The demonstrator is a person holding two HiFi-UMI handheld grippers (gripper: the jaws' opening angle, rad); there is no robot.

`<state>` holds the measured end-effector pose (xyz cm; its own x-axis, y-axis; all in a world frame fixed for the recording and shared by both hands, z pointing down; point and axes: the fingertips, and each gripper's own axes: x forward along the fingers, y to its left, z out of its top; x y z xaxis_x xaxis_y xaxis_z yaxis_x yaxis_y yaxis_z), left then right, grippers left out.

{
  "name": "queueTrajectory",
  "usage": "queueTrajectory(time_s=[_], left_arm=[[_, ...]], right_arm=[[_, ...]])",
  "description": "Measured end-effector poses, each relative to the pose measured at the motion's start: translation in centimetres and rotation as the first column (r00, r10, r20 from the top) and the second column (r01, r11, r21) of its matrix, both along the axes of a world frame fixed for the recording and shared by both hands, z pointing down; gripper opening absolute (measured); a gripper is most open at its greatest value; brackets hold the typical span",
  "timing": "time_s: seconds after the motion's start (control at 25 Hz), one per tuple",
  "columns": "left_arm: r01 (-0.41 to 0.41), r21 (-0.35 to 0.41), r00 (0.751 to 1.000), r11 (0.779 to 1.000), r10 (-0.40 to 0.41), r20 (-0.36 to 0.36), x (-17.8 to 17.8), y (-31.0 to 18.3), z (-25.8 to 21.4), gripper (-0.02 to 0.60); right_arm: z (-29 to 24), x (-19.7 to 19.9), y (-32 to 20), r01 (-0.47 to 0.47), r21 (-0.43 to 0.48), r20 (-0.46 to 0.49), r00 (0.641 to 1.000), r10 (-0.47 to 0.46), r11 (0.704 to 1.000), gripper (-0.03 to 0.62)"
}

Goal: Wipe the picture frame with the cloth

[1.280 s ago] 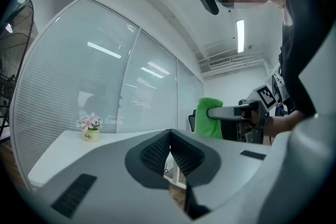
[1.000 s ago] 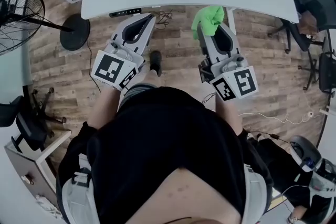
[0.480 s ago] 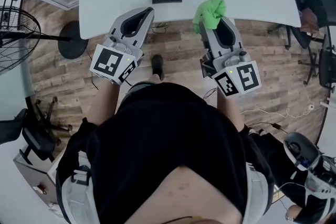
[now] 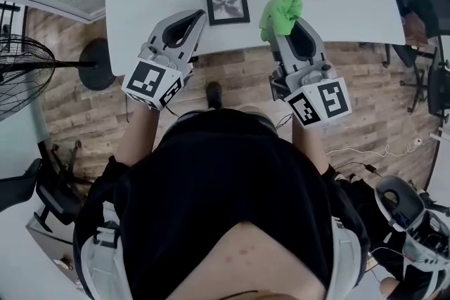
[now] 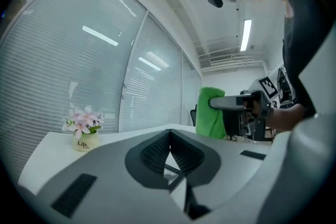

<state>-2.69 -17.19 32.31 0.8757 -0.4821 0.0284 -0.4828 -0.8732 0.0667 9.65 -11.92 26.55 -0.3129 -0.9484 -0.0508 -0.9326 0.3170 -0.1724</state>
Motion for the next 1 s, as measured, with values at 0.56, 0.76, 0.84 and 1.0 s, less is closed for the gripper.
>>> queueTrajectory(time_s=[0.56, 0.76, 0.84, 1.0], left_arm=[[0.069, -0.067, 0.996, 0.995, -0.065, 0.059, 1.2, -2.1, 2.8, 0.012], [0.086, -0.118, 0.991, 0.989, -0.073, 0.113, 1.8, -1.8, 4.9, 0.085], [0.095, -0.136, 0.987, 0.986, -0.075, 0.142, 2.0, -1.8, 5.9, 0.117], [0.102, -0.145, 0.981, 0.984, -0.075, 0.179, 2.5, -1.7, 7.3, 0.137]], right_arm=[[0.5, 0.8, -3.8, 0.125, -0.044, -0.030, 0.992, -0.126, 0.991, 0.098], [0.7, 1.4, -4.4, 0.169, -0.053, -0.028, 0.985, -0.170, 0.984, 0.098], [1.1, 1.6, -4.5, 0.181, -0.064, -0.023, 0.983, -0.183, 0.981, 0.098], [1.8, 2.0, -4.8, 0.192, -0.080, -0.012, 0.981, -0.194, 0.978, 0.098]])
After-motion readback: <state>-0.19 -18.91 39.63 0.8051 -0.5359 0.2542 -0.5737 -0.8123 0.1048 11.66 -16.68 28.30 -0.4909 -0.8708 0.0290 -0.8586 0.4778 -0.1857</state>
